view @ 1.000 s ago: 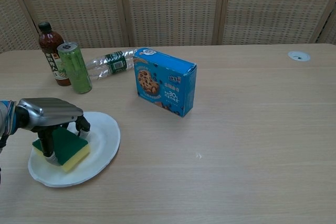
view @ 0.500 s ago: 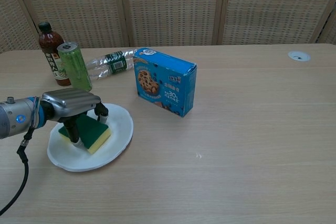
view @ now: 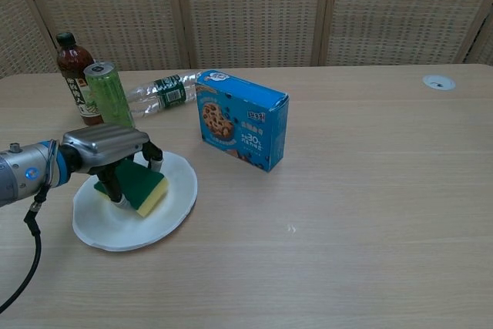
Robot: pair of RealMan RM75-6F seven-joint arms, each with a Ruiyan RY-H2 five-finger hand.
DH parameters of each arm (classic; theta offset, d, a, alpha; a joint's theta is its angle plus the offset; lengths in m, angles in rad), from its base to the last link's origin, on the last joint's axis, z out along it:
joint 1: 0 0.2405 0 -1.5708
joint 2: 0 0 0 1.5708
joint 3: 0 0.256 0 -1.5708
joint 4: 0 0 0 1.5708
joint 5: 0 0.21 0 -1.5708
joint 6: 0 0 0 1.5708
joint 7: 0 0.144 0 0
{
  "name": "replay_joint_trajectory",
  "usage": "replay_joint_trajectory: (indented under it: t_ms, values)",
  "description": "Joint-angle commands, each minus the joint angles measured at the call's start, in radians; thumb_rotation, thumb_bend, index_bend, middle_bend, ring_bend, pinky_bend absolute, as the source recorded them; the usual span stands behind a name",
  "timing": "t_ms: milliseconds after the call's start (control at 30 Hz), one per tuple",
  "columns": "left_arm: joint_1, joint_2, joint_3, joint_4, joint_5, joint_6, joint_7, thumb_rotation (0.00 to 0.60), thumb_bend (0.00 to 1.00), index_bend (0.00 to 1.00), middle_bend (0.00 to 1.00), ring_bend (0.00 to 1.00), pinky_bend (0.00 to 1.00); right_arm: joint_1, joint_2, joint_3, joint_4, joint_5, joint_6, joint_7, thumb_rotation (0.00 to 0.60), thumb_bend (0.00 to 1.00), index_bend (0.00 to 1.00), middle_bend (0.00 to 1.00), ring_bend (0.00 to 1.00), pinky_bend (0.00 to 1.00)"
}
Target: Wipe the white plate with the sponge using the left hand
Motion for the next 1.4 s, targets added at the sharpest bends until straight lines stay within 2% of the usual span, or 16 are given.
replay_joint_trajectory:
  t_ms: [33,167,300,533,767,900,1067,1233,1400]
  values:
    - [0.011,-0.027,0.003,0.04,0.013,-0.001,-0.025,0.6,0.14,0.55,0.43,0.27,0.29,0.0,0.0,-0.001,0.0,0.0,-0.001,-0.001,0.6,0.0,0.0,0.0,0.0,0.0]
    - [0.025,-0.034,0.02,0.053,0.042,0.022,-0.02,0.6,0.15,0.57,0.44,0.27,0.23,0.001,0.0,-0.001,0.0,0.002,-0.003,-0.001,0.6,0.0,0.0,0.0,0.0,0.0]
    - [0.035,-0.014,0.041,0.031,0.065,0.026,-0.01,0.6,0.15,0.57,0.45,0.28,0.23,0.001,0.0,-0.001,-0.001,0.003,-0.003,-0.001,0.6,0.0,0.0,0.0,0.0,0.0]
    - [0.047,0.079,0.077,-0.075,0.091,0.013,0.025,0.6,0.15,0.57,0.45,0.28,0.25,0.001,0.001,-0.001,-0.002,0.005,-0.004,0.0,0.6,0.0,0.0,0.0,0.0,0.0]
    - [0.033,0.087,0.034,-0.091,0.045,-0.022,0.029,0.6,0.15,0.57,0.45,0.28,0.26,0.001,0.002,-0.001,-0.003,0.004,-0.005,0.001,0.6,0.0,0.0,0.0,0.0,0.0]
    - [0.005,0.059,-0.006,-0.064,0.003,-0.075,0.02,0.6,0.15,0.57,0.45,0.28,0.26,0.003,0.001,-0.002,-0.001,0.007,-0.009,-0.001,0.6,0.0,0.0,0.0,0.0,0.0]
    - [-0.022,0.003,-0.052,-0.01,-0.014,-0.065,0.046,0.6,0.15,0.57,0.45,0.28,0.26,0.005,-0.002,-0.002,0.0,0.011,-0.014,-0.007,0.6,0.0,0.0,0.0,0.0,0.0]
    - [-0.023,0.004,-0.048,-0.006,-0.024,-0.074,0.081,0.6,0.15,0.57,0.45,0.28,0.26,0.006,-0.001,-0.001,-0.001,0.012,-0.014,-0.006,0.6,0.0,0.0,0.0,0.0,0.0]
    - [0.0,0.039,-0.005,-0.042,-0.031,-0.099,0.118,0.6,0.15,0.57,0.45,0.28,0.27,0.005,0.002,-0.003,-0.004,0.008,-0.013,0.0,0.6,0.0,0.0,0.0,0.0,0.0]
